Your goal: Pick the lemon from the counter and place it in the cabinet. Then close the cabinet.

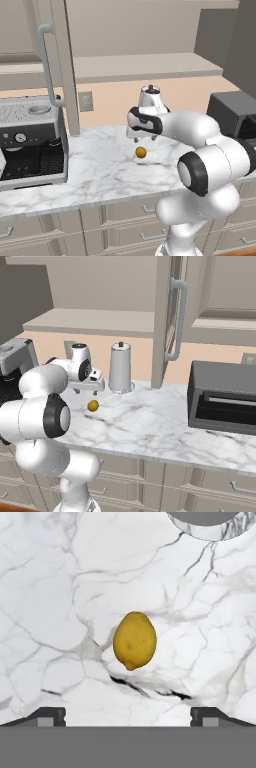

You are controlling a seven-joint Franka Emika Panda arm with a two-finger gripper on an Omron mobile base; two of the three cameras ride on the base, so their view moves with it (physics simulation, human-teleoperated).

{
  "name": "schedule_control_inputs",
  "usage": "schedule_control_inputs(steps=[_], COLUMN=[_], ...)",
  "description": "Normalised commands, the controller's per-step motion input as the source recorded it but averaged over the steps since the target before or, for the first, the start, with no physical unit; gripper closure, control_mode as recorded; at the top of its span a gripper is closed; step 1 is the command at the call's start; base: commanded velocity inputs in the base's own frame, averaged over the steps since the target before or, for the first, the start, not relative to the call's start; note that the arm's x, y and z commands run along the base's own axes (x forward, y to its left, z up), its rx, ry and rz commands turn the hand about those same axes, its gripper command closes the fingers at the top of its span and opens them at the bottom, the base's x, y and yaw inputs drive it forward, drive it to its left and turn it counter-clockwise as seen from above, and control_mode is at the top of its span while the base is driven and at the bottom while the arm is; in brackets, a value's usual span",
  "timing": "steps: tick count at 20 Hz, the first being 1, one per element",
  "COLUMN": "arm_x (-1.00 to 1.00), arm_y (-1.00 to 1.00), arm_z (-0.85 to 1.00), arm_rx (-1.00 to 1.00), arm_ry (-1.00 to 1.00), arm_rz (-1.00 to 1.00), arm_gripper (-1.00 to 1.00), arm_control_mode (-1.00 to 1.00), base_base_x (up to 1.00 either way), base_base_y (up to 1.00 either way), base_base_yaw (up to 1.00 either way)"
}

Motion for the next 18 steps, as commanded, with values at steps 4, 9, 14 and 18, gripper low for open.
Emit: schedule_control_inputs(steps=[4,9,14,18], arm_x=[0.21,0.28,0.22,0.07], arm_y=[0.00,0.00,0.00,0.00], arm_z=[-0.40,-0.45,-0.40,-0.38], arm_rx=[0.00,-0.02,-0.02,-0.02], arm_ry=[0.00,0.00,0.00,0.00], arm_rz=[0.00,0.00,0.00,0.00], arm_gripper=[-1.00,-1.00,-1.00,-1.00], arm_control_mode=[-1.00,-1.00,-1.00,-1.00], base_base_x=[0.00,0.00,0.00,0.00], base_base_y=[0.00,0.00,0.00,0.00], base_base_yaw=[0.00,0.00,0.00,0.00])
